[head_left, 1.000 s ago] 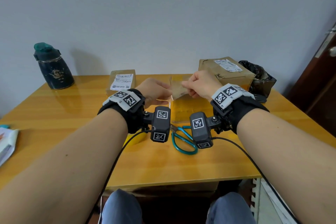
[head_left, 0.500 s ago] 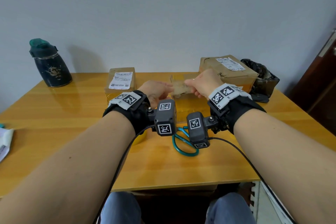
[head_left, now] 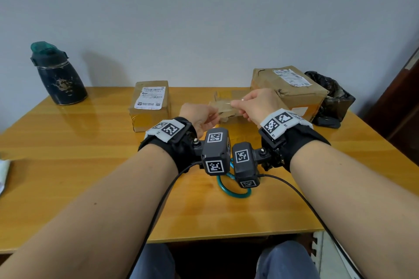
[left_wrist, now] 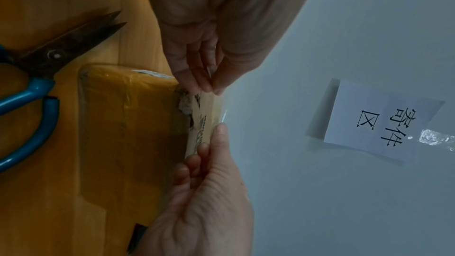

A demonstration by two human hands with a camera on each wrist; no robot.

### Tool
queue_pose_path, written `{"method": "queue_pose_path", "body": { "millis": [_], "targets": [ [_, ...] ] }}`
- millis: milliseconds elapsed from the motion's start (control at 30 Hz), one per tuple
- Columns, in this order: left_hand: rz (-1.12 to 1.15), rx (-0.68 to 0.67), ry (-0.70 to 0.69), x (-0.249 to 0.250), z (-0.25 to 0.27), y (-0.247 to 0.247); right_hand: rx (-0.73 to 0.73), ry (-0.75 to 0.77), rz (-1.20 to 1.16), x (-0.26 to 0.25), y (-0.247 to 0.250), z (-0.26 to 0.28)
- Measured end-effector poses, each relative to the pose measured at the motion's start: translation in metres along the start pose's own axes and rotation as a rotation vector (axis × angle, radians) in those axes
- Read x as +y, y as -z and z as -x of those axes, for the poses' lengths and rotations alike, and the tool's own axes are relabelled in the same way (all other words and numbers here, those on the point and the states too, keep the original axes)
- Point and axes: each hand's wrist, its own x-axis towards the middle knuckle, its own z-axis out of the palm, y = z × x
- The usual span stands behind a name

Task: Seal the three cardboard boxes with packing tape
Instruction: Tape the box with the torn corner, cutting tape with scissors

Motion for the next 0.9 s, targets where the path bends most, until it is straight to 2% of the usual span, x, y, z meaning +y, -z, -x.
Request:
{"method": "queue_pose_path", "body": {
  "millis": [133, 333, 500, 667, 800, 900],
  "targets": [
    [-0.013, 0.005, 0.014, -0.002, -0.003, 0.002, -0.067, -0.022, 0.004, 0.001, -0.005, -0.007],
    [-0.047, 0.05, 0.0, -0.002, -0.004, 0.0, -0.053, 0.007, 0.007, 0.001, -0.009, -0.01],
    [-0.096, 0.037, -0.013, 0.004, -0.004, -0.002, -0.121, 0.057, 0.07, -0.008, -0.008, -0.009],
    [-0.038, 0.068, -0.046, 0.009, -0.011, 0.001, -0.107, 0.052, 0.053, -0.016, -0.001, -0.014],
    [-0.076, 0.099, -0.1, 0.012, -0.012, 0.003, -0.162, 0.051, 0.112, -0.016, -0.004, -0.015],
    [-0.049, 0.104, -0.083, 0.015, -0.014, 0.003, -0.194, 0.092, 0.222, -0.016, -0.007, -0.013]
  ]
}}
